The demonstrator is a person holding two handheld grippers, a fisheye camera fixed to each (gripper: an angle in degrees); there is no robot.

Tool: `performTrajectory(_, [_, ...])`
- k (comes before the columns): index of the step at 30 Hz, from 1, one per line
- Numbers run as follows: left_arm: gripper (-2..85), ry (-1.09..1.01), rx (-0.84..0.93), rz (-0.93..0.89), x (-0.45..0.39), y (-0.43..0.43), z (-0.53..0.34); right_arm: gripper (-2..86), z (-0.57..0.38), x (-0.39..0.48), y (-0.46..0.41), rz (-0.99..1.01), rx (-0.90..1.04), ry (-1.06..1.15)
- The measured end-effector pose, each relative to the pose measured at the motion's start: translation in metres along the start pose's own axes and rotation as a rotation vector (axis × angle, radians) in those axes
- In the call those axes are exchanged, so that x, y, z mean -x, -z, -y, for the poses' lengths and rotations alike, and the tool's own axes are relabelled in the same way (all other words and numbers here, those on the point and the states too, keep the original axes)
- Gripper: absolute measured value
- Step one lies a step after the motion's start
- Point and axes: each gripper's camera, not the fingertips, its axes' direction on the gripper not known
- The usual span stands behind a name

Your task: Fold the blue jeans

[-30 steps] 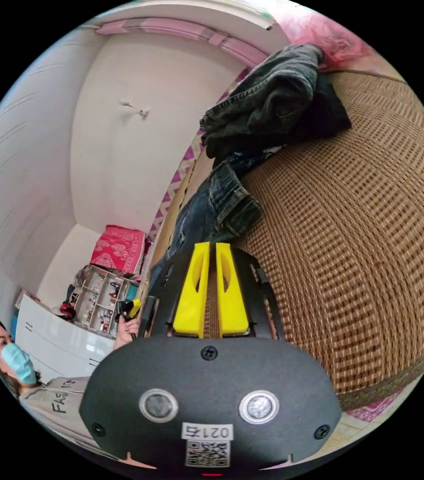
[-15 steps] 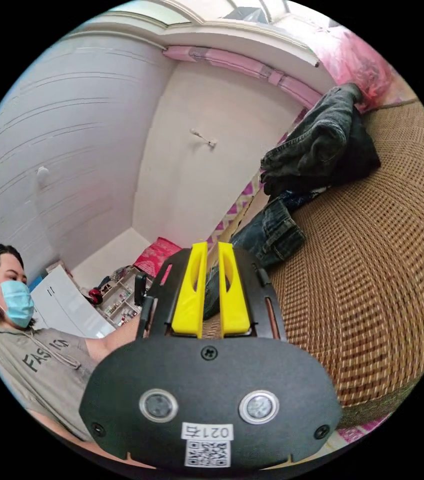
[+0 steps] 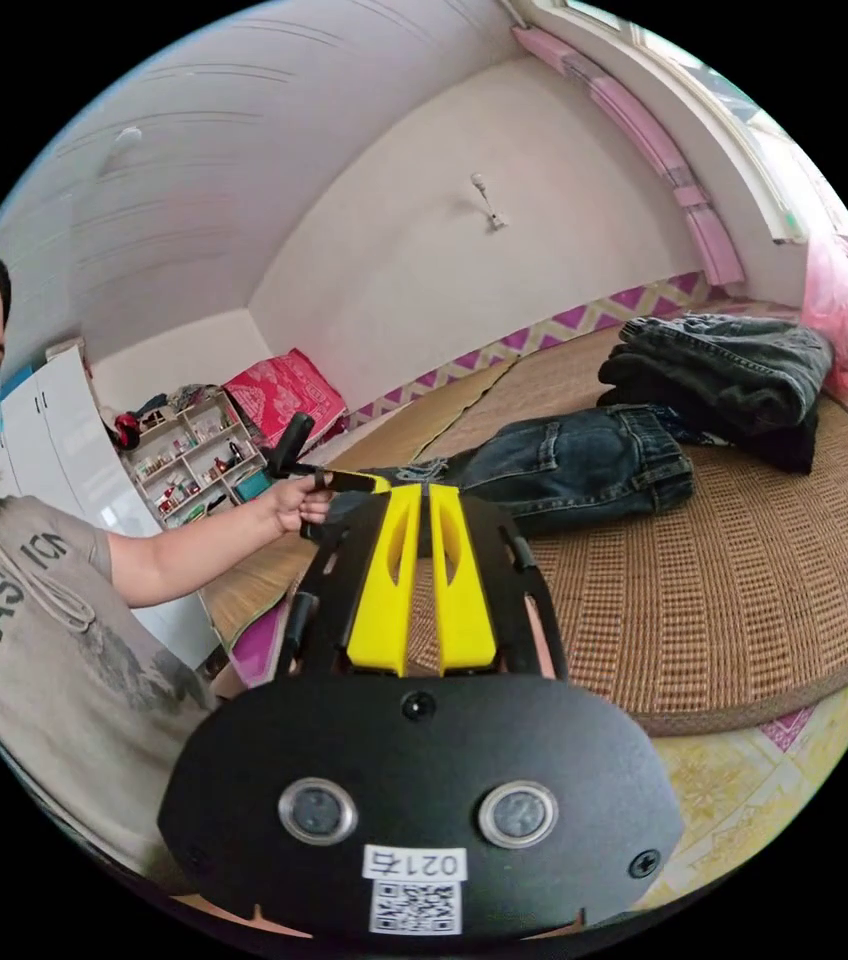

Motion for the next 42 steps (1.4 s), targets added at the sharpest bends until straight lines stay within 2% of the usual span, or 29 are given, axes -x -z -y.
performTrajectory(4, [-0.1,0.077,-0.184,-0.135,0.054,0.072,-0.038,-0.3,-0.015,0.039,0.011,0.042,0.009,0.035])
performTrajectory(8, [-0.8,0.141,-0.346,-0.077,0.083,0.152,-0.089,-0.5,-0.017,0.050,0.016,0.115,0.007,-0.004])
performTrajectory(11, [-1.0,0.213,-0.525,-0.045,0.116,0.245,-0.168,-0.6,-0.014,0.058,0.019,0.122,0.010,-0.024])
performTrajectory(14, [-1.0,0.322,-0.668,0.074,0.162,0.335,-0.266,-0.6,-0.012,0.068,0.013,0.092,0.047,-0.024])
performTrajectory(16, [-1.0,0.477,-0.767,0.134,0.209,0.383,-0.349,-0.5,-0.009,0.071,0.005,0.102,0.072,-0.033])
performTrajectory(18, [-1.0,0.621,-0.816,0.140,0.251,0.397,-0.410,-0.6,-0.006,0.070,-0.007,0.135,0.088,-0.052])
performTrajectory(21, [-1.0,0.883,-0.845,0.024,0.318,0.385,-0.499,-0.6,0.004,0.067,-0.031,0.161,0.108,-0.086])
performTrajectory(24, [-0.9,0.885,-0.979,-0.045,0.329,0.380,-0.541,-0.6,0.027,0.079,-0.055,0.108,0.158,-0.034])
performTrajectory(27, [-0.9,0.727,-0.896,-0.018,0.305,0.371,-0.507,-0.7,0.059,0.095,-0.087,-0.012,0.261,0.085])
performTrajectory(31, [-0.3,0.410,-0.553,0.046,0.246,0.304,-0.393,-0.9,0.108,0.114,-0.162,-0.149,0.421,0.305])
performTrajectory(34, [1.3,0.192,-0.325,0.169,0.197,0.232,-0.316,-1.0,0.135,0.126,-0.226,-0.142,0.505,0.415])
performTrajectory(36, [2.9,0.103,-0.226,0.164,0.177,0.185,-0.281,-0.9,0.142,0.134,-0.264,-0.153,0.560,0.483])
performTrajectory(38, [2.4,0.083,-0.079,0.139,0.171,0.139,-0.256,-0.9,0.132,0.136,-0.307,-0.155,0.699,0.533])
performTrajectory(39, [0.9,0.141,0.043,0.160,0.178,0.116,-0.246,-0.9,0.125,0.134,-0.316,-0.143,0.761,0.542])
performTrajectory(42, [-0.6,0.227,0.030,0.053,0.200,0.121,-0.253,-1.0,0.127,0.131,-0.298,-0.119,0.735,0.538])
